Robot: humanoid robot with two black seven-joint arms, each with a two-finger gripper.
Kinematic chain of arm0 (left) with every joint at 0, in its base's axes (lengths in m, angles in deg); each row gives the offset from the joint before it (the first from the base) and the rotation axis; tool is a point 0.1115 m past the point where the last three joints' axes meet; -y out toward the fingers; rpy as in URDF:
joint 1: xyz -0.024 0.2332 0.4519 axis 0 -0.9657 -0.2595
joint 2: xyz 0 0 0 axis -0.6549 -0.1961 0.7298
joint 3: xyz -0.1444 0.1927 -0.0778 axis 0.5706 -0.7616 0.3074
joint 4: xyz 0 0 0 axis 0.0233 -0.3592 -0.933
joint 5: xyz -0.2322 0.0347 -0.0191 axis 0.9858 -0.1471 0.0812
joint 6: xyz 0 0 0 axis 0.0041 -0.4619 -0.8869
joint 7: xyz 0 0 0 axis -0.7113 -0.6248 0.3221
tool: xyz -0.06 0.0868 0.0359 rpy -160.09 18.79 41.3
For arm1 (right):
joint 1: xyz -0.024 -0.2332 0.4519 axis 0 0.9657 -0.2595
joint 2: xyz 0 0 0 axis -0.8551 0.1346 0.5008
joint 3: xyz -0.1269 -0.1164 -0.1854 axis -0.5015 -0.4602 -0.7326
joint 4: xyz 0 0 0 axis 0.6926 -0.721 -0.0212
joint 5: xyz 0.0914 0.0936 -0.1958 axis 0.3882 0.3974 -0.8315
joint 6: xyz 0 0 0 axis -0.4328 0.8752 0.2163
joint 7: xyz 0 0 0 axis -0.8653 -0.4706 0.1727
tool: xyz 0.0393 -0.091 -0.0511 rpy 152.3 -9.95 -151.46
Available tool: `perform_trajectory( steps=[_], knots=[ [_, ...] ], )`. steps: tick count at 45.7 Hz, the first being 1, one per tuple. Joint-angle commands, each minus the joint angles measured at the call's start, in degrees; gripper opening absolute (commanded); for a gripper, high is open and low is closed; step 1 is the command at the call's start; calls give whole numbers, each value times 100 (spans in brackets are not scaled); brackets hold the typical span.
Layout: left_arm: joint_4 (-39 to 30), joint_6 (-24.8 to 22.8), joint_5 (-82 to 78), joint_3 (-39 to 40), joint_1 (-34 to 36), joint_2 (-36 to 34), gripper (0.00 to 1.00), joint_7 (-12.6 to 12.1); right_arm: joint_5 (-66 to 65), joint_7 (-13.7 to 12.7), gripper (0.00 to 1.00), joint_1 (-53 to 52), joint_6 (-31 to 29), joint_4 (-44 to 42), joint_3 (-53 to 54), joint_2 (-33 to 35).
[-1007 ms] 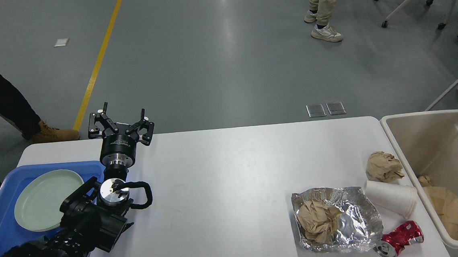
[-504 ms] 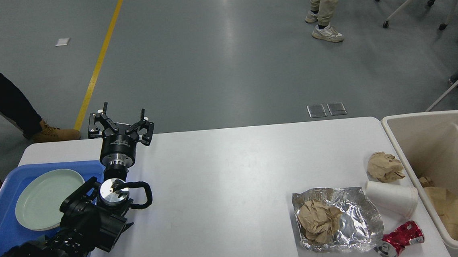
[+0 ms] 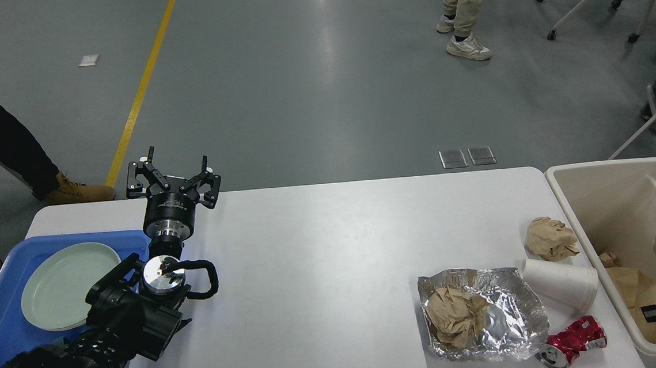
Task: Tidy desktop
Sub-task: 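Lower the foil ball into the white bin and release it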
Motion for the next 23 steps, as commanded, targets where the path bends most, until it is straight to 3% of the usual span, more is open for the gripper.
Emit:
perform_trajectory(
  steps=[1,6,7,10,12,15,19,23],
  knots=[
    [0,-5,0,2,0,1,97,0,2,8,0,43,18,-52,-9,-19],
    [0,4,0,-6,0,1,97,0,19,8,0,35,26,-60,9,-19],
    [0,-5,0,2,0,1,97,0,54,8,6,35,35,-60,18,-19],
    [0,-5,0,-6,0,1,97,0,98,0,41,35,96,-78,193,-28],
    [0,4,0,-6,0,1,97,0,98,0,53,43,158,-87,403,-2],
    [0,4,0,-6,0,1,97,0,98,8,66,52,202,-78,650,42],
    [0,4,0,2,0,1,97,0,98,8,89,52,229,-96,765,77],
    [0,4,0,-6,0,1,97,0,98,8,93,52,229,-122,782,148]
  ],
)
